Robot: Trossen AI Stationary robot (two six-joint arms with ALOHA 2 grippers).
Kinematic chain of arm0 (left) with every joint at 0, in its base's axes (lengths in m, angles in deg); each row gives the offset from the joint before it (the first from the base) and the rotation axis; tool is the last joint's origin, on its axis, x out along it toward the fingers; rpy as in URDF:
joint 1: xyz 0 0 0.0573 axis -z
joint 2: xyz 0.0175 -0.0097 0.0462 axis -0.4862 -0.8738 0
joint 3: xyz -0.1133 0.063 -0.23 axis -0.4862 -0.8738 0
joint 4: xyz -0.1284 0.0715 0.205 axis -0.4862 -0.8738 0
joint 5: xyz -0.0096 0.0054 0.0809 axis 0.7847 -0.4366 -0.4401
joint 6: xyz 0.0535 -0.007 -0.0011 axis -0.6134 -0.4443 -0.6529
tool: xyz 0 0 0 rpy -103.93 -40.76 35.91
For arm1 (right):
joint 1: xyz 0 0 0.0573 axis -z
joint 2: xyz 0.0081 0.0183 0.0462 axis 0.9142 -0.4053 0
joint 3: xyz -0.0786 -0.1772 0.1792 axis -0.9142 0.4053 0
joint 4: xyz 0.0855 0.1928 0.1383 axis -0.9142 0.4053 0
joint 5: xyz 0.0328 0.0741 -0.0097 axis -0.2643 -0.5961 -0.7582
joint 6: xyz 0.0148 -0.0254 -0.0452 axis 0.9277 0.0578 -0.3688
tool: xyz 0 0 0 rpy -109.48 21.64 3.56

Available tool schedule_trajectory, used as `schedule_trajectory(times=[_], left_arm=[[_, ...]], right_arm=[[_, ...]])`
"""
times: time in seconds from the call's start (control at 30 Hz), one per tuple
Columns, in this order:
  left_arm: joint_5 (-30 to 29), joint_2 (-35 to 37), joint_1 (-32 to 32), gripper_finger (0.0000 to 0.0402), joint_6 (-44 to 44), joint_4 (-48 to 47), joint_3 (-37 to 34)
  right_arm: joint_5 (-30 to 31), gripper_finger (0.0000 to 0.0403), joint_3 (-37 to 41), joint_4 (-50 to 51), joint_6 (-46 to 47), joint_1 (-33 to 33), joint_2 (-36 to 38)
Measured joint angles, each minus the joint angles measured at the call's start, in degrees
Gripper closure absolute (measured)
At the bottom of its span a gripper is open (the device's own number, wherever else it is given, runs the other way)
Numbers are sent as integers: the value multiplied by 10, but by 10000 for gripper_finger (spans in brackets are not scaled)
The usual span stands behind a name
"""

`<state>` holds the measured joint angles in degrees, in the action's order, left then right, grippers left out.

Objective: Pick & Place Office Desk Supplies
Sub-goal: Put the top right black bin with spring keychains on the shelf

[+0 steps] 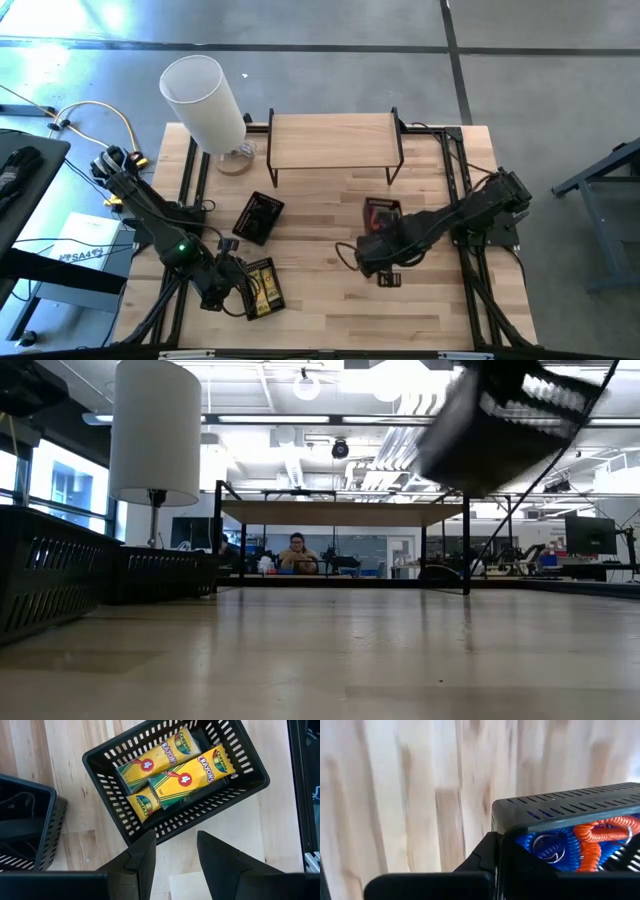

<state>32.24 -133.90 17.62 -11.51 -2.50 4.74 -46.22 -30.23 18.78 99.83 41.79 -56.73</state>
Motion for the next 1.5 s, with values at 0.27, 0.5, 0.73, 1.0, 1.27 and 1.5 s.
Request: schedule_trajectory(times=[0.27,0.5,0.73,1.0,1.27,1.5], left_arm=[[0,0,0,264,15,0,0],[0,0,0,264,29,0,0],[-1,0,0,264,22,0,0],[-3,0,1,264,9,0,0],[-14,0,4,264,5,0,0],[-17,0,30,264,9,0,0]], right_arm=[[88,401,-124,7,-55,30,0],[91,401,-161,37,-124,113,0],[93,401,-169,46,-179,198,-2],[102,401,-169,41,-262,307,-42],[92,401,-168,44,-287,378,-78],[73,401,-169,42,-313,406,-78]])
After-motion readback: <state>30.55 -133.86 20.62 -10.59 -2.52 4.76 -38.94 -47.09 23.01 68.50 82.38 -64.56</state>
